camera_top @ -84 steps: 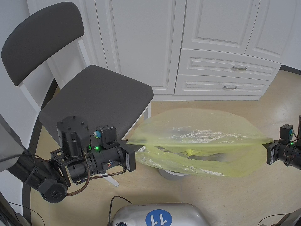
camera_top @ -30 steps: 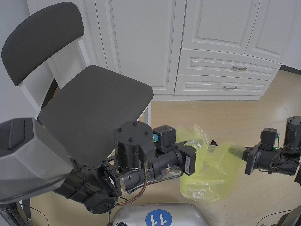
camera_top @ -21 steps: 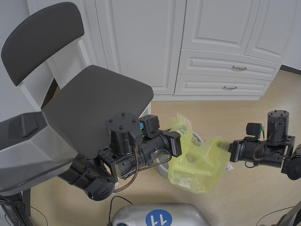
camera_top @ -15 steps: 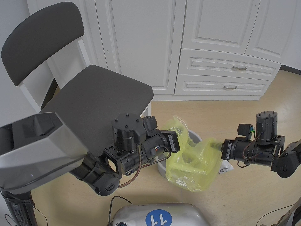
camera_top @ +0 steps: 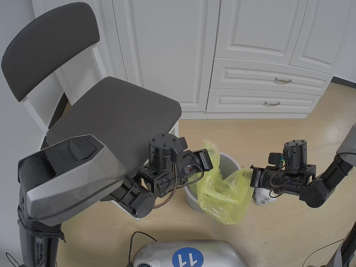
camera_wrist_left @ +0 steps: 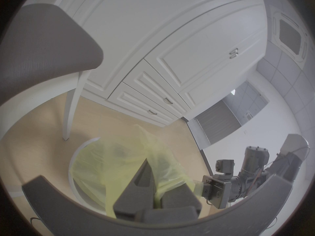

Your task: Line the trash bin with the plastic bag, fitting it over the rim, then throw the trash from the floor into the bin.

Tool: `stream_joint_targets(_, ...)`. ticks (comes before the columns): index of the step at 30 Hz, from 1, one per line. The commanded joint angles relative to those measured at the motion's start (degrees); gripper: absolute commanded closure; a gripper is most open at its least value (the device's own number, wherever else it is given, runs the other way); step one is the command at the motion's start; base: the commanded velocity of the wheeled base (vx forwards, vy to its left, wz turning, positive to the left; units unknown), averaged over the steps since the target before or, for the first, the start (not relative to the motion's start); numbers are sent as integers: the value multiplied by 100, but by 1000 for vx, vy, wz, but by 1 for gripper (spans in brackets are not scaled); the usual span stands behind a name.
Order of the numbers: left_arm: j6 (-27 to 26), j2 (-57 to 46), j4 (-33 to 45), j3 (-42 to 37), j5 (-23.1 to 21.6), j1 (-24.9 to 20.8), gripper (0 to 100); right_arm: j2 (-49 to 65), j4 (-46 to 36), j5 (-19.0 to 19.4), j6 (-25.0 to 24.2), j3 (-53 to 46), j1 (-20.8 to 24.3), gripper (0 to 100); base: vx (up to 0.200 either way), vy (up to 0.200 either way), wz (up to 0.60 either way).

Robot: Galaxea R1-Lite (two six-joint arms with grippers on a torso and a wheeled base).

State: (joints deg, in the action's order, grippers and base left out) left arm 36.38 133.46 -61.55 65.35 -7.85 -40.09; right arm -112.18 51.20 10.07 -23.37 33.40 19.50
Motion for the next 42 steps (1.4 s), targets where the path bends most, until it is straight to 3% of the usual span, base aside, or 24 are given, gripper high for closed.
stream_joint_targets(1,168,620,214,628,-15,336,100,-841,821,-23,-432,70,-237,100,0,0,0)
stream_joint_targets(4,186,725,389,839,3,441,100,-1201,1604,-40,-766,79,-298,100,0,0,0)
stream_joint_targets(9,194,918,460,1032,12,573,100,-1623,2307,-40,-792,79,-518,100,0,0,0)
stream_joint_targets(17,133,954,759,1076,29,634,100,-1535,2272,-40,-766,52,-641,100,0,0,0)
stream_joint_targets(19,10,830,899,1023,38,670,100,-1395,2245,-40,-722,26,-641,100,0,0,0)
stream_joint_targets(21,-438,540,1303,856,38,722,100,-1157,2157,-49,-634,-36,-641,100,0,0,0)
stream_joint_targets(24,-1344,31,1927,417,249,845,100,-665,1639,-58,-256,-97,-720,100,0,0,0)
stream_joint_targets(25,-1344,31,1927,417,249,845,100,-665,1639,-58,-256,-97,-720,100,0,0,0)
stream_joint_targets(26,-1836,-224,2094,153,486,854,100,-445,1217,-119,25,-79,-790,100,0,0,0)
stream_joint_targets(27,-1880,-233,2112,136,504,863,100,-428,1182,-137,52,-79,-799,100,0,0,0)
stream_joint_targets(28,-2416,-391,2209,-49,680,916,100,-305,760,-471,403,-27,-896,100,0,0,0)
stream_joint_targets(32,-3383,-514,2226,-427,1233,1039,100,-313,558,-1525,1440,-97,-957,100,0,0,0)
stream_joint_targets(35,-3822,-585,2235,-699,1602,1039,100,-243,523,-1903,1915,-334,-913,100,0,0,0)
stream_joint_targets(38,-3989,-655,2270,-884,1629,1030,100,-164,496,-1939,2179,-519,-887,100,0,0,0)
stream_joint_targets(42,-4332,-699,2657,-1121,1602,1039,100,-41,417,-1983,2970,-994,-878,100,0,0,0)
